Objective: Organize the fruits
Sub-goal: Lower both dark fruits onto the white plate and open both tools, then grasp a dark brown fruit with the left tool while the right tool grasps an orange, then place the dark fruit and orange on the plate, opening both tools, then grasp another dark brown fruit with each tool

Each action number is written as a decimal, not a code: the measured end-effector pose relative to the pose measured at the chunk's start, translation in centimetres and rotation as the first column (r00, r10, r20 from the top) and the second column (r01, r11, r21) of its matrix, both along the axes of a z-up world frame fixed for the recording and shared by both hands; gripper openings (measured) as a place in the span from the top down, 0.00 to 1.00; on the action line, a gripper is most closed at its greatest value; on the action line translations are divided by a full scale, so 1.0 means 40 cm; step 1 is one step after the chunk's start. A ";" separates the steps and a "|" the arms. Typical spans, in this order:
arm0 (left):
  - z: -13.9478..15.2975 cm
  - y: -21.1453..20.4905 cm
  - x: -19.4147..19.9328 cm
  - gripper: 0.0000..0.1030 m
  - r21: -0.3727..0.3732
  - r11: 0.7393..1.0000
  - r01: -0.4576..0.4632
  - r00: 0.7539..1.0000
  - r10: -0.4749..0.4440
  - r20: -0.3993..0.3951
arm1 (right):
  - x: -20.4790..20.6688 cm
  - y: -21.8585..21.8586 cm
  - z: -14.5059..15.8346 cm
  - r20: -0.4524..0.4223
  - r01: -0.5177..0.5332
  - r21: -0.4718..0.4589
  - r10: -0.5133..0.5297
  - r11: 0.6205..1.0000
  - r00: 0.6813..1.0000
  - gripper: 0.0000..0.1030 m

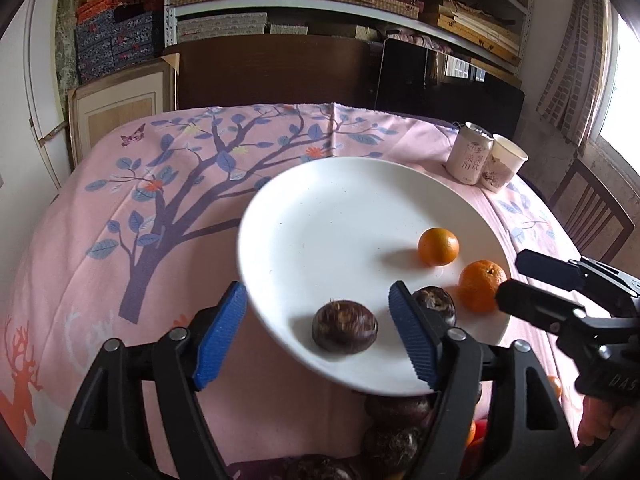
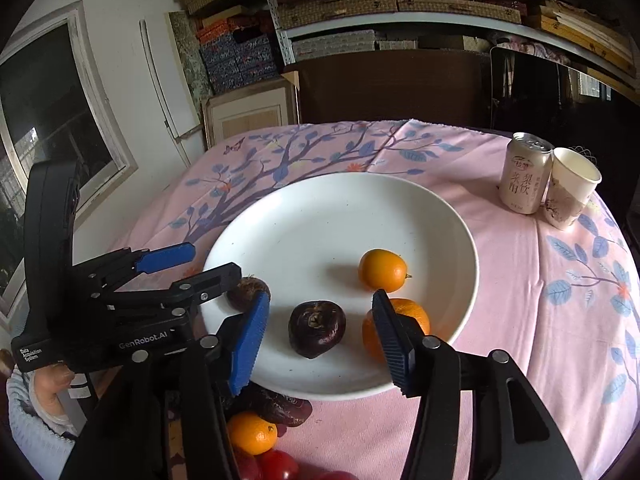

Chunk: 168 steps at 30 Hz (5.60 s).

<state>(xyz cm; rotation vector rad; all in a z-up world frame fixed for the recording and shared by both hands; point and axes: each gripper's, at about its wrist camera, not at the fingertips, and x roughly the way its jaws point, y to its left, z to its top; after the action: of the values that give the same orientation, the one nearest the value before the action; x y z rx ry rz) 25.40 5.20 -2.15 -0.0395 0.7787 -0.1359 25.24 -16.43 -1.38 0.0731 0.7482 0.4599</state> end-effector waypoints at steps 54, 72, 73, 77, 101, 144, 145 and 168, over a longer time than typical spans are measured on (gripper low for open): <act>-0.131 0.041 -0.236 0.57 0.029 0.999 -0.029 0.996 0.031 -0.088 | -0.220 -0.214 -0.200 -0.190 0.120 0.093 -0.101 0.988 0.977 0.64; 0.044 -0.011 -0.027 0.57 0.008 1.000 -0.025 0.999 0.025 0.022 | -0.043 -0.120 -0.014 -0.091 0.098 0.178 -0.083 0.979 0.992 0.64; 0.033 -0.015 -0.003 0.57 0.010 1.000 -0.024 1.000 0.024 0.010 | -0.024 -0.099 -0.016 -0.096 0.089 0.171 -0.074 0.981 0.993 0.64; -0.021 -0.025 0.074 0.57 0.019 0.999 -0.026 0.999 0.026 -0.029 | 0.063 -0.017 -0.037 -0.131 0.067 0.128 -0.050 0.989 0.990 0.64; -0.023 0.033 -0.094 0.11 -0.009 0.996 -0.090 0.996 0.090 0.020 | -0.083 -0.141 -0.079 -0.101 0.170 0.154 -0.156 0.973 0.983 0.29; -0.098 0.063 -0.123 0.05 0.027 0.996 -0.085 0.991 0.088 -0.104 | -0.107 -0.212 -0.115 -0.206 0.214 0.287 -0.158 0.934 0.966 0.24; -0.089 0.055 -0.129 0.05 0.014 0.998 -0.066 0.994 0.067 -0.085 | -0.108 -0.210 -0.114 -0.204 0.208 0.287 -0.152 0.935 0.967 0.24; -0.140 -0.040 -0.077 0.61 0.089 0.994 0.065 0.992 -0.054 -0.117 | -0.109 -0.029 -0.107 -0.233 0.002 0.188 0.043 0.982 0.972 0.26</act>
<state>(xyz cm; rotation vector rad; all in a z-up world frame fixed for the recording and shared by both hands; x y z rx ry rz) 22.33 3.61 -7.75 0.0644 0.8998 -0.1553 20.89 -17.61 -5.64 0.3012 0.9382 0.5468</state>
